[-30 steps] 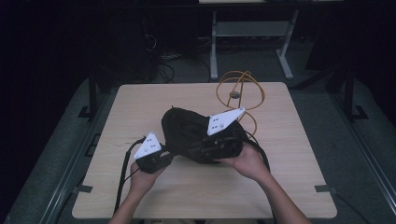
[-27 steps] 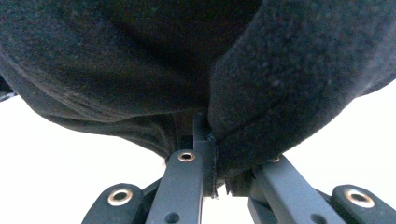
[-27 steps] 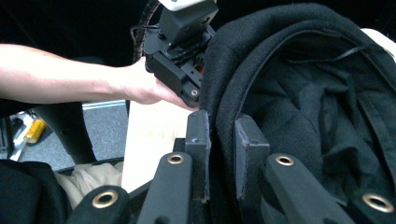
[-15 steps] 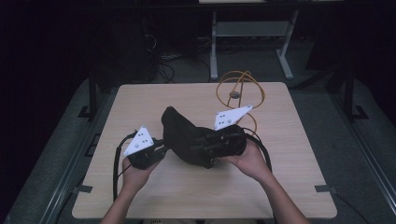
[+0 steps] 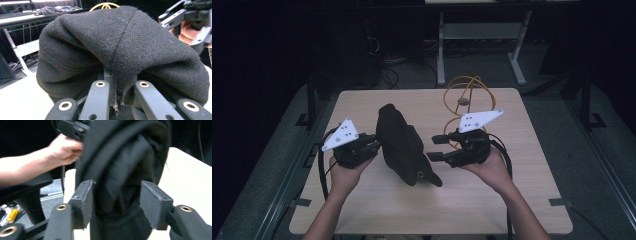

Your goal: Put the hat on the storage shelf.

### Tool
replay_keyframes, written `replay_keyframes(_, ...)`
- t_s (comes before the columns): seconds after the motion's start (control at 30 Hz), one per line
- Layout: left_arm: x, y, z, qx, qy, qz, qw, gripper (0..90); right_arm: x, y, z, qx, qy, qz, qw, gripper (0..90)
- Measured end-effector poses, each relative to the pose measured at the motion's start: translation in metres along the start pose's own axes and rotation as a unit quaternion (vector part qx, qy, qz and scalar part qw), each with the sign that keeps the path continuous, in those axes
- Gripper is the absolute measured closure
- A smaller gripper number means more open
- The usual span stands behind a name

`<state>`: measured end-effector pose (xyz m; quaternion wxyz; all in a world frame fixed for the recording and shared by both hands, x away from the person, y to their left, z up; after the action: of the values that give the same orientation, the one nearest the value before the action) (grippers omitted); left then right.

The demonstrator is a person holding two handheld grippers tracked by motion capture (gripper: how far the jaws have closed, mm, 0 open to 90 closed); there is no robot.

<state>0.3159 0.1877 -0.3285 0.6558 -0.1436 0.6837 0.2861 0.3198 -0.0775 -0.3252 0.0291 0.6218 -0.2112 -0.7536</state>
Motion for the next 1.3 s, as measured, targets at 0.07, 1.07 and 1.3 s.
replay_keyframes(0.07, 0.000, 0.002, 0.002, 0.004, 0.006, 0.001, 1.0000, 85.9, 0.006, 0.004, -0.005, 0.008, -0.006, 0.002, 0.9999, 39.0)
replay_keyframes(1.07, -0.018, 0.005, 0.032, 0.027, 0.037, 0.039, 0.9982, 85.8, 0.110, 0.059, -0.048, 0.129, -0.087, 0.054, 0.9863, 30.2)
replay_keyframes(1.3, -0.023, 0.002, 0.035, 0.029, 0.041, 0.042, 0.9979, 85.8, 0.127, 0.070, -0.049, 0.146, -0.095, 0.058, 0.9830, 29.5)
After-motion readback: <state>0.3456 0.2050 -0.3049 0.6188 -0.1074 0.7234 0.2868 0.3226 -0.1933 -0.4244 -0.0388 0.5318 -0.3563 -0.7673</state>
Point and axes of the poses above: each handheld gripper's, and its own axes: y roughly backward along the jaws, x roughly out of its underside, z roughly to its left, the point moved 4 cm from there along -y, roughly forward along the jaws, and after that the axes turned 3 degrees about -z, right-handed, at the moved point
